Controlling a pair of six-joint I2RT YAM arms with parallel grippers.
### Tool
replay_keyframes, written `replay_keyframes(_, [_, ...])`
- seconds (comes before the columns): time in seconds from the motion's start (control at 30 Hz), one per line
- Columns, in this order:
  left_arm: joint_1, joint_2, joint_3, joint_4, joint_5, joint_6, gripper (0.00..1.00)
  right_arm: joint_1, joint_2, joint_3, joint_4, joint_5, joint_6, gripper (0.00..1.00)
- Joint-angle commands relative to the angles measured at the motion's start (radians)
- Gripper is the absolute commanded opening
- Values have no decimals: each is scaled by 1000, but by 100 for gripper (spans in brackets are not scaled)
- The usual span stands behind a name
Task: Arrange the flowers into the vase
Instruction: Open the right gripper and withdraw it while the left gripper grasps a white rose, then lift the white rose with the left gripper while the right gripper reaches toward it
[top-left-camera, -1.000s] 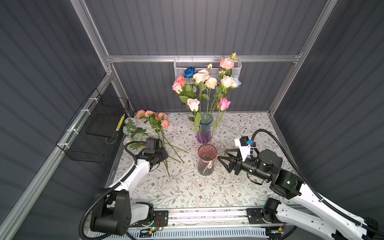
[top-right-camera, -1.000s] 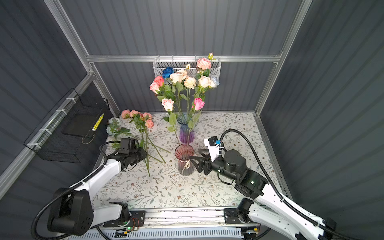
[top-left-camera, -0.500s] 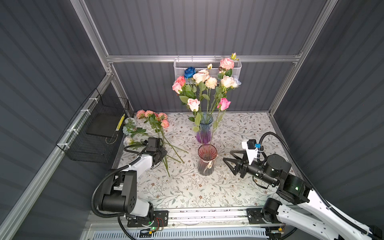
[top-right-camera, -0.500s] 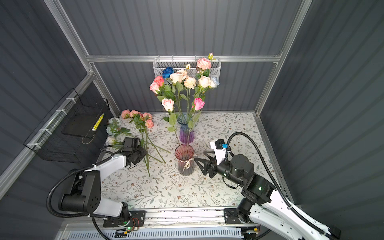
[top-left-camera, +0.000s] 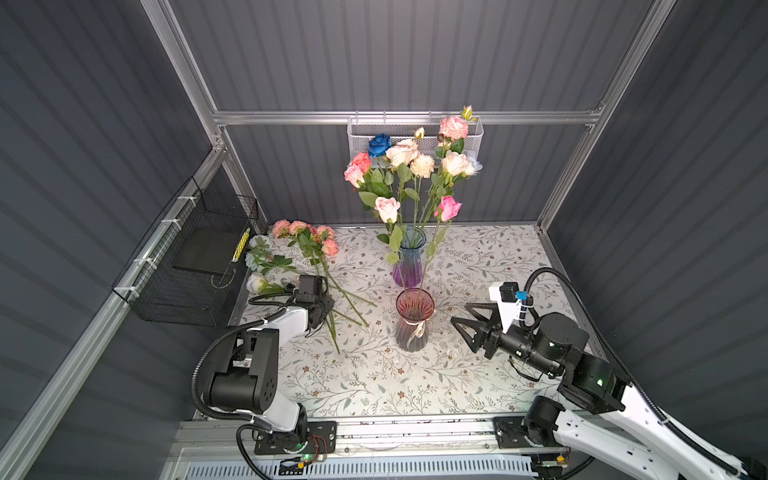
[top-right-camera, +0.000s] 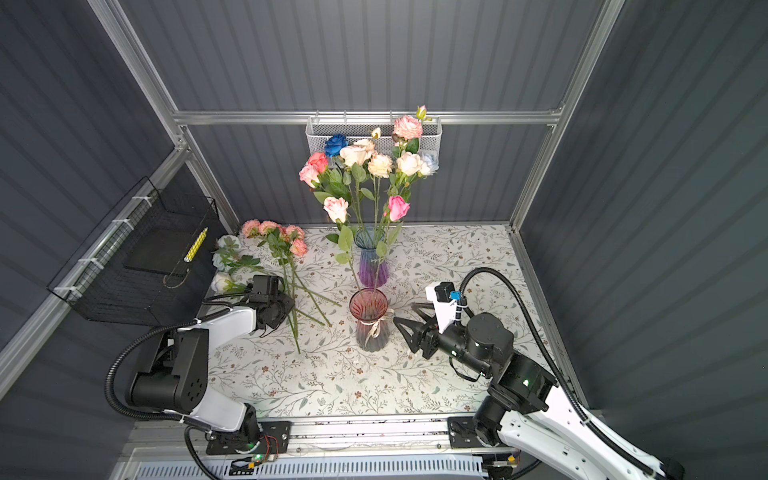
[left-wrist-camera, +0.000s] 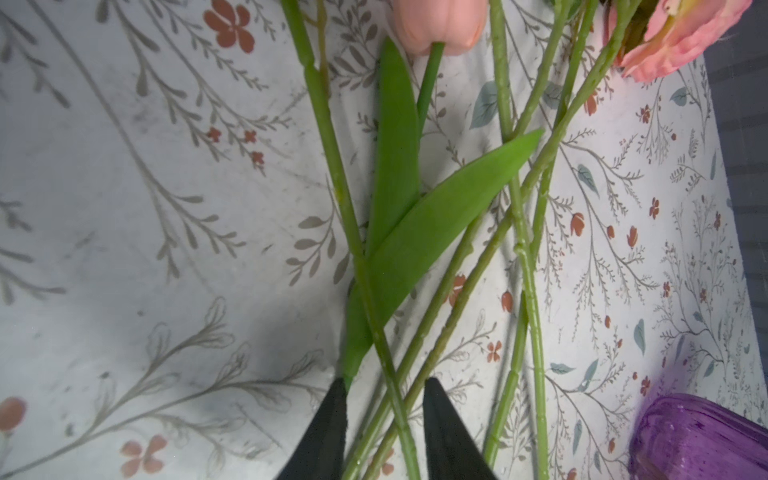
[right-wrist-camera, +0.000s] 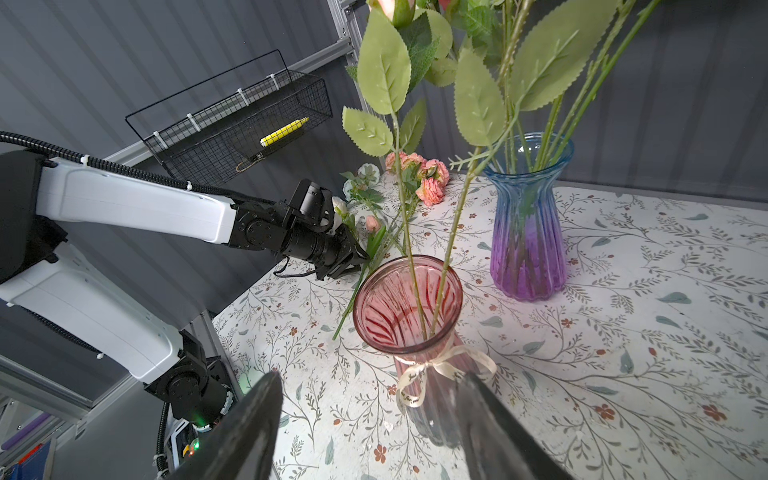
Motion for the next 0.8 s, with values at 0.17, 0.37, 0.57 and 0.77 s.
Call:
replay_keyframes(0.17, [7, 58, 44, 19, -20, -19, 26, -5, -12, -11, -8, 20, -11, 68])
replay_keyframes(0.37, [7, 107, 48, 30, -13, -10, 15, -5, -12, -6, -13, 22, -7, 68])
replay_keyframes(0.57, [7, 53, 44, 8, -31, 7, 0, -5, -21, 2, -23, 21, -3, 67])
replay_keyframes(0.77, [7, -81, 69, -54, -43, 49, 0, -5, -26, 15, -32, 22, -2, 67])
